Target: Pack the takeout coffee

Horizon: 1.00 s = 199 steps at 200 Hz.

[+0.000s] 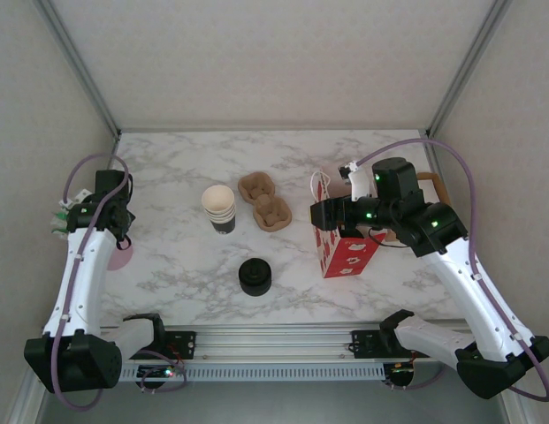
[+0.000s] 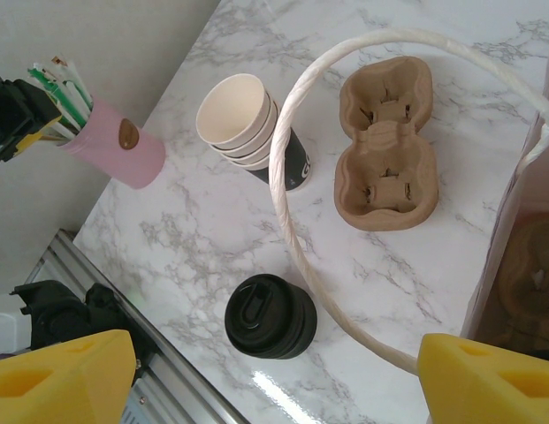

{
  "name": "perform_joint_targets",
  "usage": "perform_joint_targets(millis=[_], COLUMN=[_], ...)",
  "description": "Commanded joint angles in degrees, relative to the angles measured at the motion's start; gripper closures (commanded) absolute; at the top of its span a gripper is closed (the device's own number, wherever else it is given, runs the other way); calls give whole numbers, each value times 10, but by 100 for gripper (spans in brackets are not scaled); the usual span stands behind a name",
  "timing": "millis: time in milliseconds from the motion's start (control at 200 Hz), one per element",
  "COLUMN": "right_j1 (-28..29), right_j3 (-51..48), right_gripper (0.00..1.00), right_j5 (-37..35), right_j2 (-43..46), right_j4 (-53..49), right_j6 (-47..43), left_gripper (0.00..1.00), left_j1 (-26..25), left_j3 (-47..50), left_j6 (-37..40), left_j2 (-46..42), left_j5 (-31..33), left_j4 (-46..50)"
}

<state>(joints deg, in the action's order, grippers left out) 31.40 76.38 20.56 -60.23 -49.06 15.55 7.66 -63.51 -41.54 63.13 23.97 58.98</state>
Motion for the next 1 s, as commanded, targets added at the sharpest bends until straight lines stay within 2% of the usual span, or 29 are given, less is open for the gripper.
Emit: perform_joint_targets(millis=[0, 411, 681, 886, 991], right_j1=[4, 4, 4, 3, 3], right_j3=[-7, -6, -6, -7, -6], right_gripper=[16, 17, 16, 16, 17], right_j5=[-7, -8, -7, -7, -7], right_j2=[-3, -5, -5, -3, -2], right_j4=[8, 4, 6, 5, 5], right_j6=[-14, -15, -15, -14, -13], left_gripper=[56, 72, 76, 90, 93], left_j1=[6, 7, 7, 7, 7], left_j3=[4, 7, 5, -2, -17], left_j6=[7, 21, 25, 31, 36], left_j2=[6, 17, 12, 14, 14], left_j5=[31, 32, 48, 53, 55], left_j4=[2, -18, -14, -8, 3])
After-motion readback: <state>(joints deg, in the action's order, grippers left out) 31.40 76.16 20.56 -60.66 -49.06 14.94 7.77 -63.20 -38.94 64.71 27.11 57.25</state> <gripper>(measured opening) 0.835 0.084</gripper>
